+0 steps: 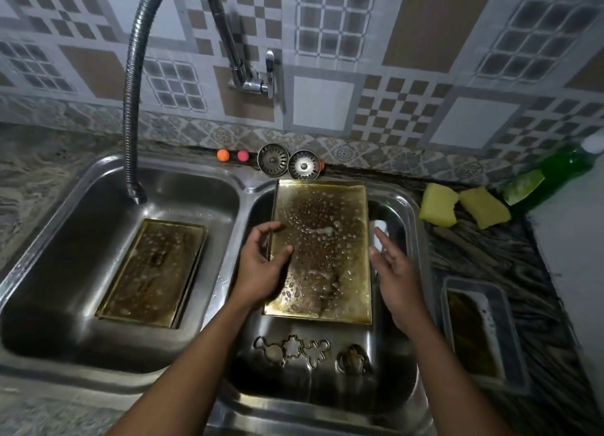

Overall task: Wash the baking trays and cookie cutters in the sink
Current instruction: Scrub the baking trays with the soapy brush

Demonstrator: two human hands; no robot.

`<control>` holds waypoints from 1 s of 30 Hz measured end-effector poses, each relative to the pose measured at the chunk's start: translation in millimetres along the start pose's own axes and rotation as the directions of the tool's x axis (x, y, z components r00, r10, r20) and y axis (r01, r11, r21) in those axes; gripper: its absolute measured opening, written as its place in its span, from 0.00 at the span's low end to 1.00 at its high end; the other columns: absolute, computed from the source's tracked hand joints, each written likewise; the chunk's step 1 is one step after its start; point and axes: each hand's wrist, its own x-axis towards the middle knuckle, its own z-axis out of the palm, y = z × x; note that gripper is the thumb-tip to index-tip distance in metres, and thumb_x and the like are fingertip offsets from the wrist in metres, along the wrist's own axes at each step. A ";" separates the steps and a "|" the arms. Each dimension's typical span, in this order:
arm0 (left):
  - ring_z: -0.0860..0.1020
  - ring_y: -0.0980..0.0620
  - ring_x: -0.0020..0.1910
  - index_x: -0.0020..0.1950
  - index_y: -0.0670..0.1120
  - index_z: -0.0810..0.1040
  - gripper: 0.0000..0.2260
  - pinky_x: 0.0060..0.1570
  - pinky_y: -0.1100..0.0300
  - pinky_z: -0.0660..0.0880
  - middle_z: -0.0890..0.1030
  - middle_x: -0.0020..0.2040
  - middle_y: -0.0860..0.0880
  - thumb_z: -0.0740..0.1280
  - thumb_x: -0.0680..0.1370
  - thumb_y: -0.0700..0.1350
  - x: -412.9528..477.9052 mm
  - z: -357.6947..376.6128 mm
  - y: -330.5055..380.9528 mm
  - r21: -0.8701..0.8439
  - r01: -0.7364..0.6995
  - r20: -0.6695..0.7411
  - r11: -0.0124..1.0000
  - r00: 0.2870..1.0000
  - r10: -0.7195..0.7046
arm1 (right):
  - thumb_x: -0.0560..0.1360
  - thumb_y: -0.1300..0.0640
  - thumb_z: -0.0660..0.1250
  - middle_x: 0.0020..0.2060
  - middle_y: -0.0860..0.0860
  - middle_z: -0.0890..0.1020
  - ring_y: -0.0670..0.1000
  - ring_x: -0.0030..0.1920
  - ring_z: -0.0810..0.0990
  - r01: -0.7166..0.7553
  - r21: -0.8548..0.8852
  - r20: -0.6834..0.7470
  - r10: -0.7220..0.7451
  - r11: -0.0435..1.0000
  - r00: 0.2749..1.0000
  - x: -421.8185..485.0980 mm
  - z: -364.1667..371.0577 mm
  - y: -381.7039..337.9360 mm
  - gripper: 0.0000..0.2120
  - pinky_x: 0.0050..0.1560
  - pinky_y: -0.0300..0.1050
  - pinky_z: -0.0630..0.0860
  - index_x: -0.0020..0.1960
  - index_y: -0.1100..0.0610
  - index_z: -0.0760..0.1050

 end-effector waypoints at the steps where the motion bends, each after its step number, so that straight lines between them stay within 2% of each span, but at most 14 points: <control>1: 0.72 0.73 0.61 0.63 0.51 0.74 0.19 0.62 0.71 0.68 0.78 0.63 0.60 0.72 0.75 0.36 1.5 1.5 0.4 0.015 -0.011 0.033 1.000 0.999 0.010 | 0.81 0.54 0.63 0.68 0.46 0.76 0.45 0.66 0.75 -0.020 0.047 0.013 0.019 0.999 1.000 -2.9 -0.7 -1.0 0.21 0.66 0.50 0.73 0.71 0.40 0.69; 3: 0.72 0.68 0.65 0.67 0.51 0.72 0.23 0.67 0.66 0.69 0.76 0.67 0.57 0.72 0.75 0.37 6.5 4.1 -2.8 0.065 -0.031 0.099 0.997 0.995 0.025 | 0.80 0.56 0.65 0.64 0.46 0.79 0.43 0.62 0.78 -0.050 0.100 0.011 0.049 0.994 0.999 -6.6 -3.4 -2.7 0.20 0.62 0.48 0.76 0.68 0.38 0.71; 6: 0.66 0.54 0.75 0.74 0.59 0.66 0.31 0.73 0.47 0.67 0.66 0.76 0.52 0.73 0.75 0.43 12.1 11.4 -4.5 0.196 -0.078 0.125 0.978 0.991 0.054 | 0.79 0.58 0.66 0.63 0.49 0.80 0.43 0.61 0.79 -0.053 0.096 -0.030 0.056 0.994 0.998 -7.6 -9.0 -4.5 0.22 0.58 0.41 0.76 0.70 0.42 0.70; 8: 0.62 0.53 0.77 0.74 0.64 0.62 0.31 0.73 0.42 0.65 0.59 0.78 0.59 0.72 0.76 0.47 11.2 19.4 1.7 0.268 -0.126 0.145 0.955 0.985 0.089 | 0.79 0.59 0.67 0.64 0.49 0.80 0.43 0.61 0.79 -0.024 0.032 -0.059 0.026 0.999 0.998 -6.6 -9.5 -4.6 0.24 0.59 0.40 0.76 0.72 0.44 0.69; 10: 0.65 0.61 0.73 0.75 0.64 0.62 0.28 0.70 0.45 0.69 0.63 0.73 0.70 0.69 0.79 0.49 4.2 34.9 15.5 0.180 -0.170 0.281 0.969 0.953 0.115 | 0.78 0.59 0.69 0.62 0.47 0.80 0.40 0.58 0.80 0.030 -0.050 -0.084 -0.035 0.998 0.996 -8.0 -4.6 -7.4 0.25 0.58 0.42 0.79 0.71 0.43 0.69; 12: 0.67 0.64 0.72 0.78 0.61 0.59 0.26 0.69 0.55 0.71 0.66 0.74 0.65 0.65 0.82 0.49 -6.7 54.2 28.8 0.036 -0.052 0.426 0.998 0.904 0.032 | 0.77 0.58 0.70 0.63 0.44 0.79 0.41 0.61 0.79 0.065 -0.105 -0.101 -0.075 0.992 0.992 -7.9 2.8 -6.0 0.25 0.61 0.50 0.78 0.71 0.43 0.70; 14: 0.70 0.60 0.71 0.79 0.61 0.57 0.25 0.65 0.61 0.73 0.69 0.75 0.57 0.60 0.84 0.48 -15.1 65.8 33.1 -0.097 0.130 0.468 0.987 0.881 -0.070 | 0.77 0.56 0.70 0.65 0.44 0.78 0.43 0.63 0.77 0.078 -0.127 -0.059 -0.086 0.989 0.995 -10.1 13.8 -5.7 0.25 0.63 0.52 0.77 0.71 0.42 0.69; 17: 0.72 0.41 0.70 0.79 0.61 0.54 0.25 0.68 0.44 0.70 0.74 0.72 0.45 0.58 0.84 0.49 -17.3 66.6 28.1 -0.211 0.242 0.399 0.947 0.906 -0.142 | 0.80 0.54 0.64 0.67 0.44 0.76 0.39 0.63 0.76 0.078 -0.124 -0.016 -0.081 0.989 0.997 -14.2 29.7 -7.2 0.21 0.64 0.47 0.76 0.72 0.42 0.69; 18: 0.73 0.39 0.68 0.80 0.61 0.54 0.26 0.69 0.41 0.69 0.75 0.70 0.45 0.59 0.84 0.47 -17.0 65.3 25.4 -0.242 0.246 0.379 0.939 0.914 -0.142 | 0.81 0.56 0.62 0.65 0.44 0.77 0.35 0.61 0.76 0.082 -0.125 -0.014 -0.084 0.989 0.996 -15.6 33.3 -8.7 0.20 0.63 0.42 0.75 0.72 0.42 0.69; 20: 0.79 0.50 0.64 0.80 0.59 0.52 0.30 0.65 0.48 0.74 0.80 0.66 0.54 0.60 0.83 0.41 -18.9 62.3 21.7 -0.222 0.229 0.314 0.948 0.937 -0.152 | 0.82 0.58 0.60 0.60 0.42 0.78 0.34 0.56 0.77 0.080 -0.118 -0.001 -0.081 0.990 0.997 -17.4 37.8 -12.0 0.20 0.58 0.36 0.76 0.72 0.43 0.68; 22: 0.75 0.57 0.67 0.80 0.58 0.54 0.32 0.69 0.51 0.72 0.76 0.69 0.57 0.61 0.81 0.37 -18.2 54.8 14.9 -0.151 0.177 0.208 0.973 0.968 -0.144 | 0.82 0.59 0.60 0.64 0.41 0.75 0.38 0.61 0.75 0.063 -0.123 0.000 -0.063 0.990 0.998 -18.6 40.8 -14.5 0.21 0.61 0.35 0.72 0.73 0.47 0.69; 24: 0.73 0.55 0.70 0.78 0.58 0.61 0.30 0.71 0.47 0.69 0.72 0.73 0.53 0.61 0.80 0.36 -14.6 46.3 8.2 -0.167 0.136 0.135 0.976 0.984 -0.114 | 0.81 0.58 0.62 0.66 0.41 0.73 0.39 0.65 0.72 0.096 -0.144 -0.027 -0.101 0.985 0.995 -21.3 41.7 -14.7 0.20 0.62 0.27 0.67 0.72 0.49 0.70; 28: 0.78 0.52 0.65 0.76 0.59 0.66 0.26 0.61 0.53 0.78 0.75 0.71 0.50 0.61 0.82 0.36 -9.6 31.3 8.0 -0.248 0.178 0.120 0.952 0.981 -0.152 | 0.81 0.56 0.63 0.60 0.48 0.81 0.39 0.54 0.77 0.115 -0.239 -0.166 -0.157 0.964 0.974 -15.7 30.9 -10.0 0.15 0.47 0.19 0.68 0.67 0.53 0.77; 30: 0.76 0.52 0.68 0.75 0.59 0.66 0.25 0.65 0.48 0.75 0.74 0.71 0.51 0.63 0.82 0.39 -14.0 27.1 7.8 -0.238 0.165 0.179 0.957 0.976 -0.124 | 0.81 0.55 0.63 0.59 0.52 0.82 0.42 0.50 0.77 0.041 -0.254 -0.270 -0.112 0.966 0.956 1.0 23.2 -11.4 0.15 0.39 0.20 0.68 0.67 0.54 0.77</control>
